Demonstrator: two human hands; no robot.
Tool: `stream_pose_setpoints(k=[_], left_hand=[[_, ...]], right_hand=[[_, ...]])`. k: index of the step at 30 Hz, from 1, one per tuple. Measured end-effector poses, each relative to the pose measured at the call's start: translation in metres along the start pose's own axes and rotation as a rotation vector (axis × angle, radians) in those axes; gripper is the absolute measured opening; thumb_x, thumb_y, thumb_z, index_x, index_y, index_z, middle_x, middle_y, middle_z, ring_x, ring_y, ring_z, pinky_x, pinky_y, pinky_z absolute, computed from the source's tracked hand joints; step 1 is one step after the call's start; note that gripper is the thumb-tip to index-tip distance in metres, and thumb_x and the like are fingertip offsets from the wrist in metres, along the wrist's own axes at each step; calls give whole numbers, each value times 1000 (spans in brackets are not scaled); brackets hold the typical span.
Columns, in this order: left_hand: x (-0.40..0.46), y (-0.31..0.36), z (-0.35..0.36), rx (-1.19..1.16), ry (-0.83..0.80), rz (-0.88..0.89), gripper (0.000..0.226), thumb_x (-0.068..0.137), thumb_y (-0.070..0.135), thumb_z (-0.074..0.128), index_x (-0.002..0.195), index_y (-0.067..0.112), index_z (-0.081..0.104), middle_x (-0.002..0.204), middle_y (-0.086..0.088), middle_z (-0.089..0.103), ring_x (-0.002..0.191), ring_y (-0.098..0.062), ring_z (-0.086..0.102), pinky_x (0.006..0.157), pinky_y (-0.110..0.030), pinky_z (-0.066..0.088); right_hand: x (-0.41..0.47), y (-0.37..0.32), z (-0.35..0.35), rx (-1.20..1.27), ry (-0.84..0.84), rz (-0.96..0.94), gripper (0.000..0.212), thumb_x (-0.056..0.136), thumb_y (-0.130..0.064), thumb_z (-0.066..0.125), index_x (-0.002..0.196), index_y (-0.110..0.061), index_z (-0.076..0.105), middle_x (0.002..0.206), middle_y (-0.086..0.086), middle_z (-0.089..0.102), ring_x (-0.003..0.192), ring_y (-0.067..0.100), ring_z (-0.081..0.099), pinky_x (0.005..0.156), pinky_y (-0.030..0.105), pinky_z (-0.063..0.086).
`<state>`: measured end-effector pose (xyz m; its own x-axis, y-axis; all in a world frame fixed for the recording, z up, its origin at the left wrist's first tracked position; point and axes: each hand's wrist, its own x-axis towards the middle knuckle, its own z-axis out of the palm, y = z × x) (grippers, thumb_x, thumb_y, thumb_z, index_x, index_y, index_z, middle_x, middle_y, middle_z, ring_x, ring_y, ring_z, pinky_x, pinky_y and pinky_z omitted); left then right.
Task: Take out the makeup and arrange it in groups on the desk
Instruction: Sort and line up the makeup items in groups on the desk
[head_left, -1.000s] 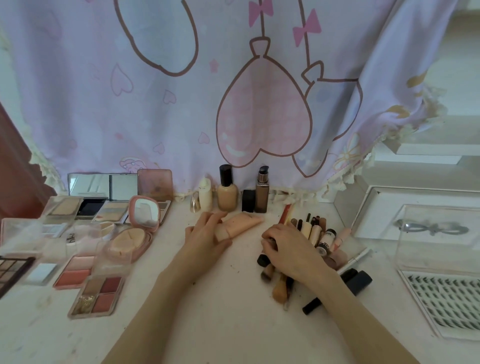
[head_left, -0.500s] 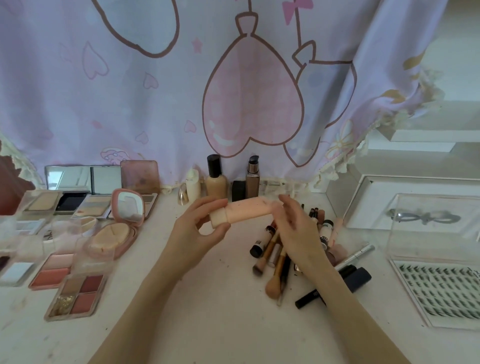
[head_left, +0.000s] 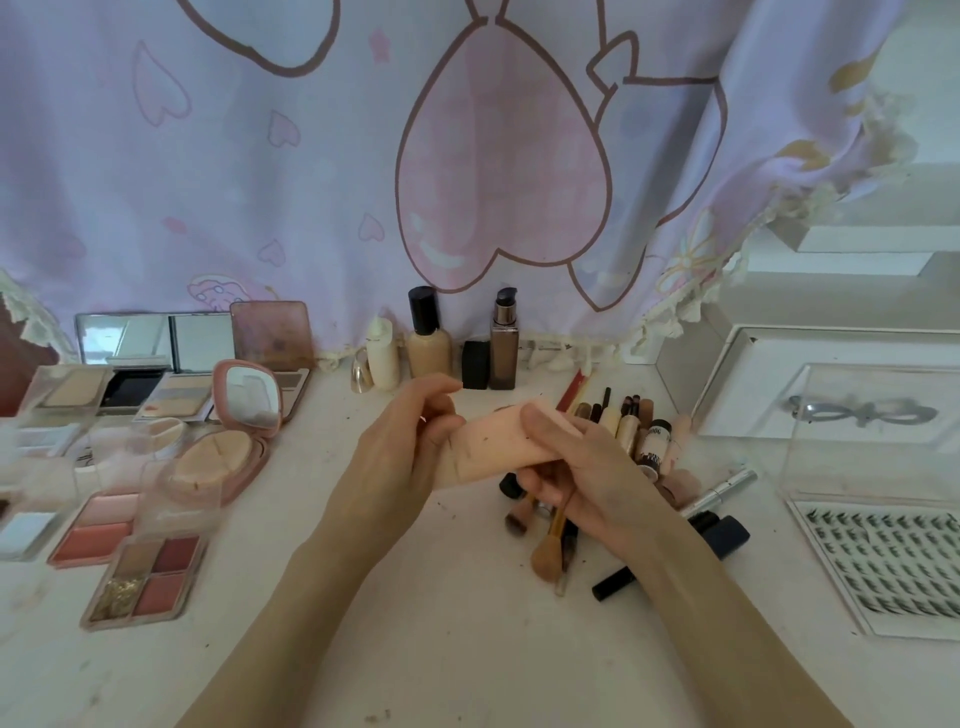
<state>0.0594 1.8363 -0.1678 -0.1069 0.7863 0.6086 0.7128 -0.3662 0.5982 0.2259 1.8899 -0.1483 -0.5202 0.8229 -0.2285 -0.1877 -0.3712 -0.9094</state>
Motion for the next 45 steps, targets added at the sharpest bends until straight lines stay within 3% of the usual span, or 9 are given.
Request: stream_pose_setpoints(k=[9,14,17,20,23,29,32,36,45], left_hand=[[1,-6,3,189,-87,257,38,96,46,30,120,20,42,119,5,41,97,6,36,87,-1,30],[1,-7,4,91,69,-14,29,97,40,28,81,26,47,77,17,43,71,4,46,65,-4,34],[3,-2,7,-65,75,-217,19,95,34,35,79,38,45,69,15,48,65,-5,49,59,-6,36],[3,-2,4,-191,25,-67,28,87,40,43,115,37,45,104,15,53,87,0,53,69,-9,43],[2,-8,4,-105,-88,122,32,84,32,53,116,31,50,123,17,42,105,3,47,78,-12,44],[2,-12,-4,-51,-96,-122,18,91,22,53,99,38,49,83,20,57,81,1,56,70,-7,42],[3,-9,-3,-115,-51,-130,29,88,30,56,113,39,42,100,22,52,87,-1,55,70,-10,44],[4,-12,-3,-107,-110,11,51,78,10,69,114,33,42,117,22,40,98,2,48,78,-10,45],[4,-13,-9,-46,-99,-169,16,93,24,47,90,40,46,78,18,56,77,9,54,68,-6,43]], right_hand=[[-1,-10,-11,408,156,127,12,92,-14,52,88,-4,49,65,14,57,33,10,49,28,12,36],[1,-3,-3,236,71,39,22,91,-22,54,102,-3,57,81,14,59,48,13,58,41,16,47],[-1,-3,-3,231,58,-10,22,92,-22,52,103,-5,59,81,13,62,53,15,59,45,18,50],[0,-5,-4,278,141,24,19,93,-20,53,97,-2,56,75,14,61,47,14,58,39,16,46],[2,-6,-7,281,208,40,19,93,-20,53,93,-1,54,72,13,58,42,12,56,35,15,43],[2,-5,-4,248,186,54,17,94,-20,52,92,-3,54,77,15,60,43,13,55,36,16,44],[1,-4,-3,261,166,45,18,94,-19,52,96,-1,54,80,16,60,45,14,57,37,17,45],[1,-4,-4,312,191,38,20,95,-16,50,103,2,54,74,17,61,44,16,59,37,17,46],[1,0,-1,172,63,40,20,97,-10,41,107,-4,58,86,18,63,53,19,63,45,22,51]])
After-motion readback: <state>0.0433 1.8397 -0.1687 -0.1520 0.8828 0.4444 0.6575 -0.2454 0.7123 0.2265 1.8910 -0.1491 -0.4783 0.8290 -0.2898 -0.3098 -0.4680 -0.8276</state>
